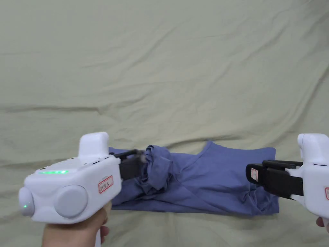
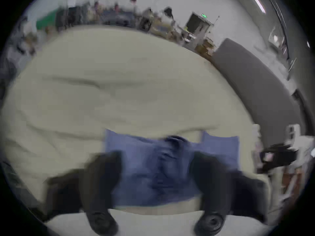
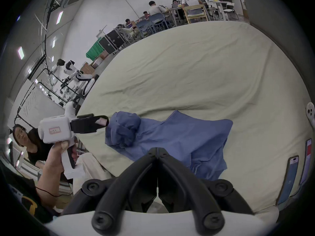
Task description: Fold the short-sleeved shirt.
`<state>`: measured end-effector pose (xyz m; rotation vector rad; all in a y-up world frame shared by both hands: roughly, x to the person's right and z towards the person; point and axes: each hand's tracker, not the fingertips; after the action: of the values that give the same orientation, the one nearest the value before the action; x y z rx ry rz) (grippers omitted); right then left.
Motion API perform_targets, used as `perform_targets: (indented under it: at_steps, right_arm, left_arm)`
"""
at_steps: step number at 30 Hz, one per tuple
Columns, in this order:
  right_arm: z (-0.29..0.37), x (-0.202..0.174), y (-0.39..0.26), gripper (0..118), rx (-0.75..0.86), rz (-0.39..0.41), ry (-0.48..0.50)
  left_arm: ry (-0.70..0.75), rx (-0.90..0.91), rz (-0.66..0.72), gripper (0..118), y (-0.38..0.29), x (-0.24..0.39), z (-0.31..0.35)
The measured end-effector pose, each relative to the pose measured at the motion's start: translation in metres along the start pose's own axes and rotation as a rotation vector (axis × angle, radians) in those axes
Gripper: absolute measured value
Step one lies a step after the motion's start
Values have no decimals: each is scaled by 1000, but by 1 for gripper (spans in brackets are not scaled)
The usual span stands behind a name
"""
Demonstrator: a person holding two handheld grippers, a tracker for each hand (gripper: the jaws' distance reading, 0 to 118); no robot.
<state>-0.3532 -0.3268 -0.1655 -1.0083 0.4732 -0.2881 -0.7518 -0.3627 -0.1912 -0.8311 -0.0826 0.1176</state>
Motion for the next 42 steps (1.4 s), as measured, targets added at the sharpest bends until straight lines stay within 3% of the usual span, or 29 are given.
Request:
perform_targets:
  at_steps: [1,2,5,10,12,15,18,20,23,24,25,26,27,29,32,35,37,42]
  right_arm:
    - [1,1,0,2,2,-7,6]
    - [1,2,0,2,-2,-5,7]
    - [3,2,-1,2,-11,23,-14]
    - [10,6,-2,2,0,-6,-19]
    - [12,5,-2,2,1,-12,-19]
    - [16,-1,-3,2,3,4,-17]
    - [19,-5,-2,2,4,19,-20]
    - [24,-9,0,2,4,32,-20]
    - [36,-17,2,2,14,92,-30]
    - [42,-19,1,2,18,103,-26]
    - [46,-20,1,2,19,106,-17]
    - [50,-21,0,2,20,110,-2]
    - [54,-22,0,2,21,117,10]
    - [58,-24,-1,2,25,131,3]
    - [63,-27,-3,2,37,137,1]
    - [62,-26,-4,2,39,108,46]
    - [60,-26,-5,2,27,93,61]
    - [60,-31,-8,3,13,117,77]
  left_arm:
    - [74,-52,-53,5,-1,-2,-8]
    - [122,-57,-73,0,-6,-3,-14]
    - [-68,-141,-35,0,-18,18,-43]
    - [-114,-224,-262,0,-45,99,-94]
    - [-32,-160,-318,0,-44,126,-84]
    - [-255,-173,-319,0,-38,158,-74]
    - [-325,-239,-363,0,-44,181,-83]
    - [-422,-267,-273,0,-38,171,-83]
    - [-560,-215,21,0,-15,114,-59]
    - [-599,-171,113,13,-8,85,-48]
    - [-595,-146,164,79,-2,61,-41]
    - [-594,-128,204,111,3,38,-33]
    - [-541,-115,205,118,9,10,-25]
    - [-400,-38,227,118,12,-40,-6]
    - [-263,-99,229,118,13,-81,-17]
    - [-361,-212,286,118,-1,-100,-48]
    - [-540,-298,369,118,-12,-101,-73]
    - [-573,-314,408,118,-31,-74,-100]
